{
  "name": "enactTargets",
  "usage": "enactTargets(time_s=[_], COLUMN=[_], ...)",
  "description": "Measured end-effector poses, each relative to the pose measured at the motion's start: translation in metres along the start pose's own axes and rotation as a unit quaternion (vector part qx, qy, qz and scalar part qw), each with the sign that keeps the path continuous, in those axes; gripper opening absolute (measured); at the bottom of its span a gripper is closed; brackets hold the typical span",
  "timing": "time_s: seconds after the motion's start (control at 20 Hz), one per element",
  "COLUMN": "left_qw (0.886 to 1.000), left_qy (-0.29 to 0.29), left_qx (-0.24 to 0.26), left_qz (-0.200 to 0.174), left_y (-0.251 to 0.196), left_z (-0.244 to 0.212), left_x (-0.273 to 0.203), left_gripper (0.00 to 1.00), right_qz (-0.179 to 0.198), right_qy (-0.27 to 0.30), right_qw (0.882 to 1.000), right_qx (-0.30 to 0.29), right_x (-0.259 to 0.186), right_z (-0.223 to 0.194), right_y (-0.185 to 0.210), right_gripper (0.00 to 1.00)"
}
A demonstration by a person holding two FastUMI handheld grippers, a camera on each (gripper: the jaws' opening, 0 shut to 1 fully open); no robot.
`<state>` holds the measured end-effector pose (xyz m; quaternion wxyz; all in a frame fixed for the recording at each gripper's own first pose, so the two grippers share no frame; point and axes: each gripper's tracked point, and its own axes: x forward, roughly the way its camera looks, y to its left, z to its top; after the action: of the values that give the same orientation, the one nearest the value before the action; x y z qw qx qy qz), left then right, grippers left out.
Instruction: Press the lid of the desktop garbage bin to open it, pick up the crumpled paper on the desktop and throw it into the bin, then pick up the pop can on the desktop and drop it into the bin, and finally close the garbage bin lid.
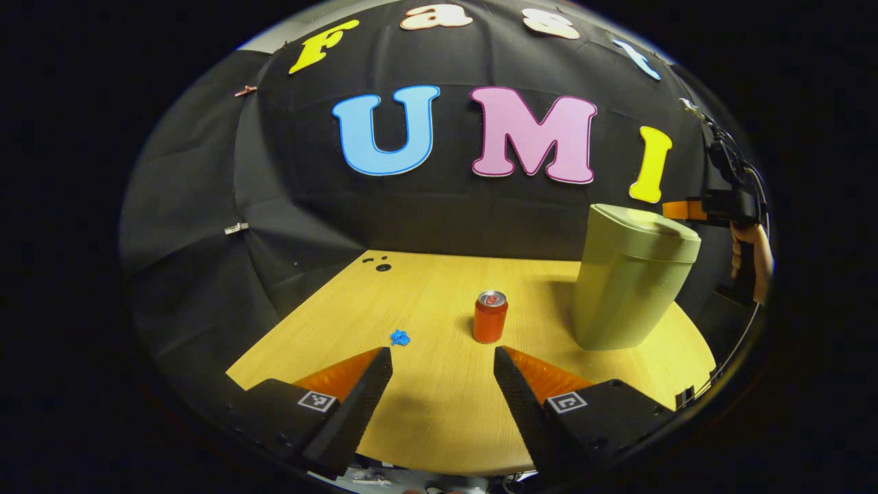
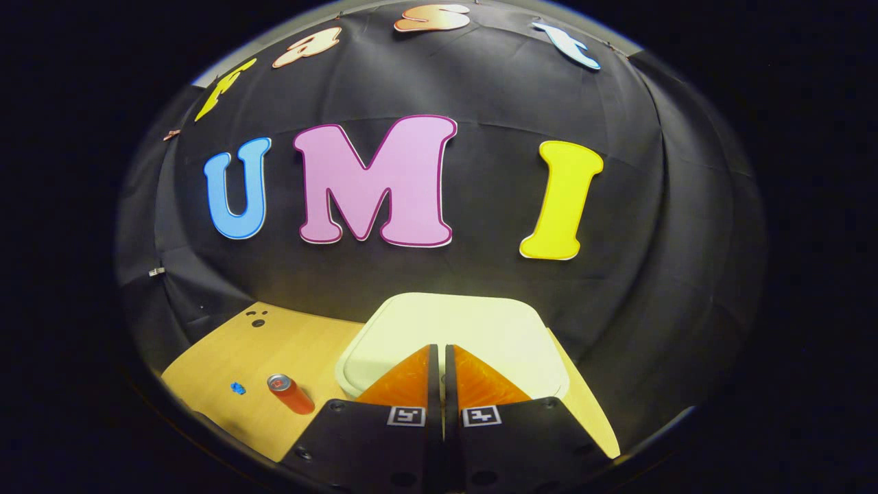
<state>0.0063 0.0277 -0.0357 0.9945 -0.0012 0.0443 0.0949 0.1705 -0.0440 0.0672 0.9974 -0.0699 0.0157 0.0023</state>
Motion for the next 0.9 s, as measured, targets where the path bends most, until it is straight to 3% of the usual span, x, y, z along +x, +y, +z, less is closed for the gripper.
enactTargets(time_s=[0.15, 0.45, 0.5, 0.55, 0.9], left_qw=[1.000, 1.000, 0.999, 0.999, 0.997], left_qy=[0.004, 0.024, 0.027, 0.028, 0.048], left_qx=[0.000, -0.011, -0.012, -0.011, -0.021], left_qz=[0.008, 0.016, 0.019, 0.025, 0.049], left_y=[-0.001, -0.013, -0.015, -0.017, -0.017], left_z=[-0.001, -0.013, -0.015, -0.015, -0.030], left_x=[-0.001, 0.002, 0.003, 0.004, 0.007], left_gripper=[0.95, 0.96, 0.96, 0.96, 0.95], right_qz=[0.008, 0.017, 0.021, 0.025, 0.046], right_qy=[0.023, 0.000, -0.003, -0.004, -0.018], right_qw=[1.000, 1.000, 1.000, 1.000, 0.998], right_qx=[0.010, 0.005, 0.007, 0.008, -0.025], right_x=[0.003, -0.002, -0.002, -0.002, -0.004], right_z=[-0.016, -0.016, -0.015, -0.016, -0.017], right_y=[0.001, 0.001, 0.001, 0.001, 0.002], right_gripper=[0.05, 0.06, 0.10, 0.05, 0.05])
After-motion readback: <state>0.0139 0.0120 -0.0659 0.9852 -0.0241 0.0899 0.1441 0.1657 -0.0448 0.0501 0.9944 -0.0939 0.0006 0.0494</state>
